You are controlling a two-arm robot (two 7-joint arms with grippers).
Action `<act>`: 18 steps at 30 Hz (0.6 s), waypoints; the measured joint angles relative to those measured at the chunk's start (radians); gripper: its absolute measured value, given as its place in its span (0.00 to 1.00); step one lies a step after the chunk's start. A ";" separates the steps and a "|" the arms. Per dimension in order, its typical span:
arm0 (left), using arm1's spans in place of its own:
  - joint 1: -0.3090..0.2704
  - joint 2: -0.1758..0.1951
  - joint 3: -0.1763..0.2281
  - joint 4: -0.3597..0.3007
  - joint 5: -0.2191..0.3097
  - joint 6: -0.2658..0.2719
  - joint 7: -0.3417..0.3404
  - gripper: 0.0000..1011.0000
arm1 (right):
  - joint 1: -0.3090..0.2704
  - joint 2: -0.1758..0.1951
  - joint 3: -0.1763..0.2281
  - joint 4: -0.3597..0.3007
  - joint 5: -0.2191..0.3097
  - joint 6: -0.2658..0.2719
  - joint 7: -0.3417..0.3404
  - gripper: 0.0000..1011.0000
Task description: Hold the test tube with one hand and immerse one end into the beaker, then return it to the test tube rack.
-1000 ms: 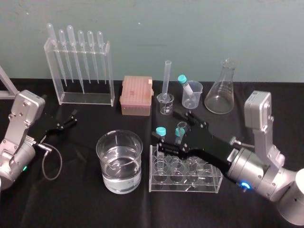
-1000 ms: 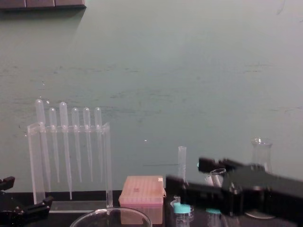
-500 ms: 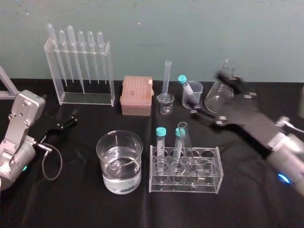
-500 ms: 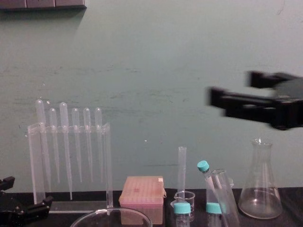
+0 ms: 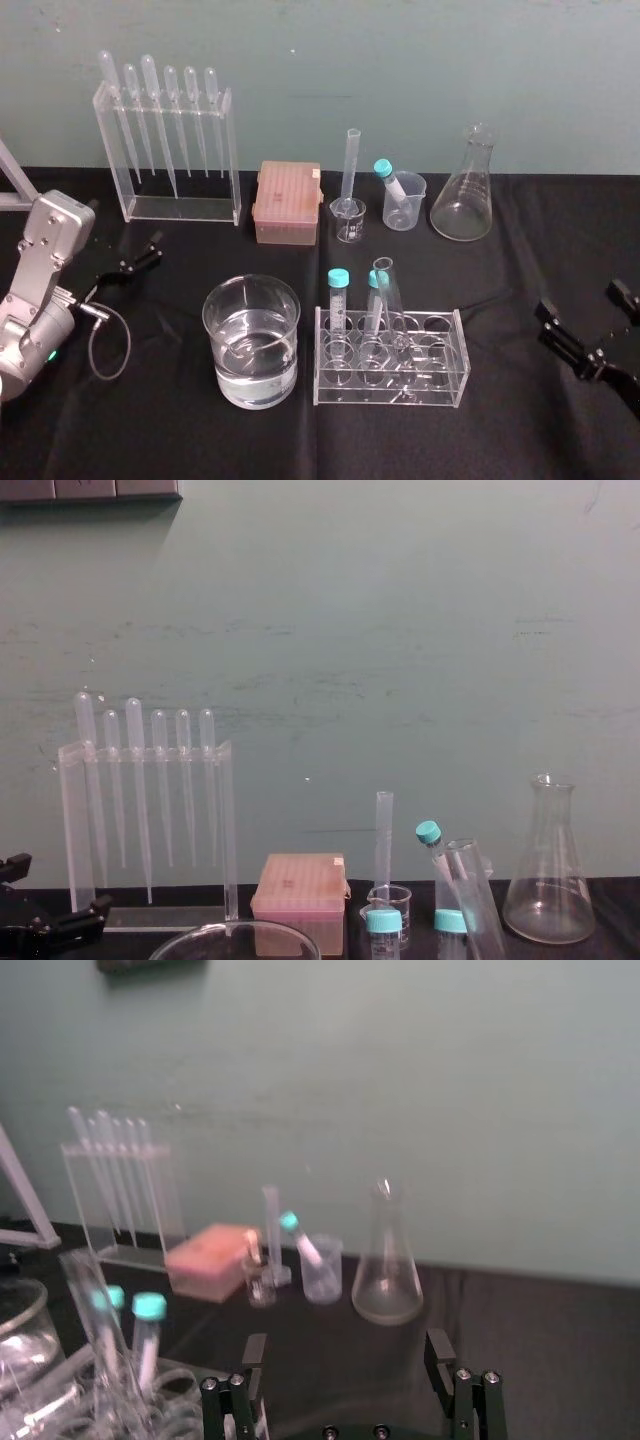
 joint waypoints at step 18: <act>0.000 0.000 0.000 0.000 0.000 0.000 0.000 0.99 | 0.022 -0.031 -0.006 0.081 0.049 0.016 0.034 0.99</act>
